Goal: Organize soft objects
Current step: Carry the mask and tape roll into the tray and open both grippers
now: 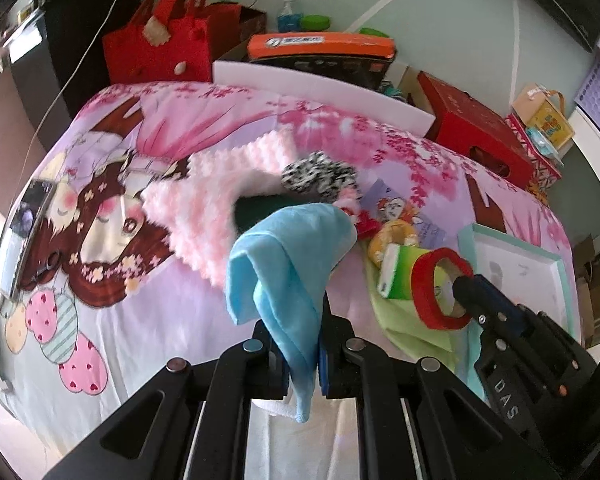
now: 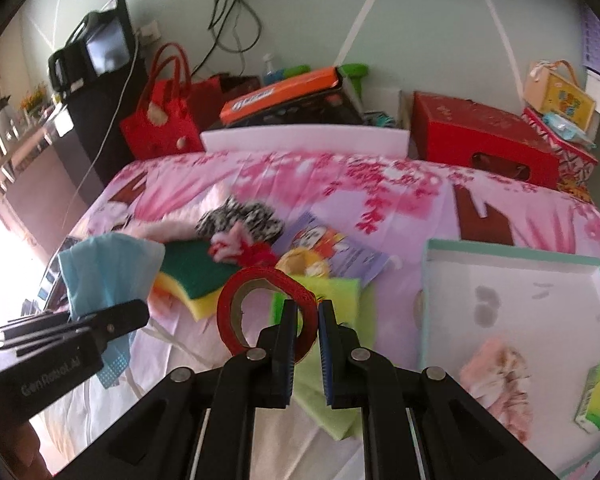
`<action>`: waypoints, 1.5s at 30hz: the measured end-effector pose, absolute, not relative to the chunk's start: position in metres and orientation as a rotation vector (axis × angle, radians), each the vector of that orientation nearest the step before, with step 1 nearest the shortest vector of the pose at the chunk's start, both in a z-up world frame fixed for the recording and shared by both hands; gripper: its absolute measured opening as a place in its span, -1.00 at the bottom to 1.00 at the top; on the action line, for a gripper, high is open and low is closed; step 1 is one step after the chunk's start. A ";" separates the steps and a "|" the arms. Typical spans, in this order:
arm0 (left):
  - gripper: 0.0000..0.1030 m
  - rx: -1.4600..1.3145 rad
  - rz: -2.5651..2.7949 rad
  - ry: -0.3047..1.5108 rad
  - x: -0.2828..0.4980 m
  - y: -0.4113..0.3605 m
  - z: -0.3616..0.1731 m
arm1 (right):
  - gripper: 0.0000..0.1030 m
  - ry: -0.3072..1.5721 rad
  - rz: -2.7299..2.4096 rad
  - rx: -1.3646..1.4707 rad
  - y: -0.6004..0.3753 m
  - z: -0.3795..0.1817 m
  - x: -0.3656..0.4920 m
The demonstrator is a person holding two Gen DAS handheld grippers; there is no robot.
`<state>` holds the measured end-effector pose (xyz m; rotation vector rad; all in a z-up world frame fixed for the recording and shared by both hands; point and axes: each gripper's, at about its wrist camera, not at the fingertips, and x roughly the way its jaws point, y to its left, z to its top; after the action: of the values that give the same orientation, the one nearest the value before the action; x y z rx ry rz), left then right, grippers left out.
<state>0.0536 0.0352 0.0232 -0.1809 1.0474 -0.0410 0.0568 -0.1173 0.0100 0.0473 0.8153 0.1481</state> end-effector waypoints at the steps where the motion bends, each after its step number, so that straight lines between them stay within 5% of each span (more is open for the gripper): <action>1: -0.79 -0.169 -0.049 1.044 0.055 0.030 0.026 | -0.78 0.810 0.141 0.059 -0.122 0.012 0.057; 17: -0.79 -0.007 -0.323 1.015 0.089 -0.095 0.059 | -0.78 0.743 -0.251 0.242 -0.266 0.033 0.051; 38: -0.79 0.198 -0.599 0.982 0.081 -0.229 0.010 | -0.78 0.791 -0.533 0.367 -0.373 0.004 0.021; 40: -0.70 0.205 -0.605 0.976 0.080 -0.232 0.010 | -0.77 0.793 -0.529 0.371 -0.373 0.003 0.021; 42: -0.04 0.215 -0.602 0.975 0.080 -0.232 0.010 | -0.75 0.797 -0.523 0.372 -0.372 0.004 0.021; 44: 0.26 0.229 -0.587 0.974 0.080 -0.231 0.011 | -0.72 0.795 -0.518 0.369 -0.371 0.005 0.021; 45: 0.26 0.230 -0.580 0.971 0.079 -0.230 0.012 | -0.72 0.791 -0.513 0.367 -0.370 0.006 0.021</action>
<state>0.0791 -0.2296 0.0122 0.2304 0.9711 -0.5804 0.0212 -0.3696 0.0065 0.3674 0.7907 -0.5130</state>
